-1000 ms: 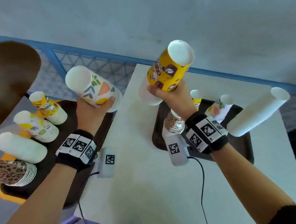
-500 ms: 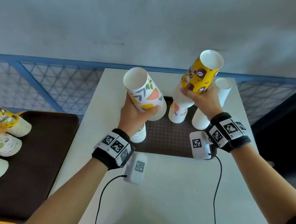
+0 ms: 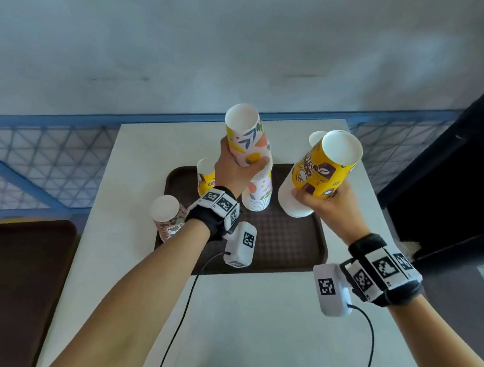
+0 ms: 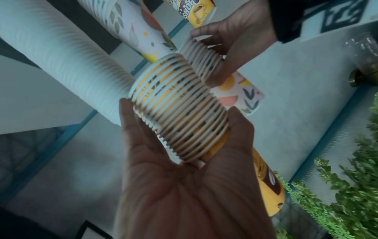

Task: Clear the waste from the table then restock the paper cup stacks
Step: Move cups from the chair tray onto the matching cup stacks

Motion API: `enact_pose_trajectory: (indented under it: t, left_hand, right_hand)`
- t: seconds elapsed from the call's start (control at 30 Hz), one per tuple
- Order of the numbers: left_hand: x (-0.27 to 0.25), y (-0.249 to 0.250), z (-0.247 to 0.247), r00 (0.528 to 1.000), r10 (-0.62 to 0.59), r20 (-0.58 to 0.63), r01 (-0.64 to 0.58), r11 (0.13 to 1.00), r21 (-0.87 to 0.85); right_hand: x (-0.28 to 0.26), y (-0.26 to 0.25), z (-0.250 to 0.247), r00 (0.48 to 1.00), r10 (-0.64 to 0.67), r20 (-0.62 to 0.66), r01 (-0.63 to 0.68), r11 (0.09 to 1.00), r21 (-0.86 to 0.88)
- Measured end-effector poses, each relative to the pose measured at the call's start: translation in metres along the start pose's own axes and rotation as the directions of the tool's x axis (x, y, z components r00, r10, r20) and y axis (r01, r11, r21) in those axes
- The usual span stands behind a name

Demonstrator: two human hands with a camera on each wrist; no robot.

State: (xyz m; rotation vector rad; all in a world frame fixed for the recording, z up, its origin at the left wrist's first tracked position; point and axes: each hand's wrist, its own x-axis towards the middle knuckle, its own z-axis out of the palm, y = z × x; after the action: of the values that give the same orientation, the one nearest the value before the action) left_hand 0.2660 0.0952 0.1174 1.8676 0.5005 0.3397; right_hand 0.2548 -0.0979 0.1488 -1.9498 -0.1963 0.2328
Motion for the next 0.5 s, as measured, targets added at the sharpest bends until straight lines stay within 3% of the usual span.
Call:
enact_pose_trajectory:
  t: [0.23,0.33,0.5]
  left_hand:
    - [0.012,-0.018,0.023,0.989,-0.075,0.125,0.064,0.994,0.086]
    - [-0.005,-0.036,0.022,0.986,-0.124,0.113,0.109,0.986,0.129]
    - [-0.069,-0.084,0.001,0.992,-0.017,0.129,-0.006,0.985,0.175]
  right_hand:
    - [0.003,0.008,0.0,1.0,-0.008,0.029,0.008,1.0,0.011]
    - [0.007,0.004,0.007,0.999,-0.029,0.045,0.028,0.999,0.029]
    - [0.016,-0.017,0.031,0.992,-0.076,0.104,0.065,0.993,0.099]
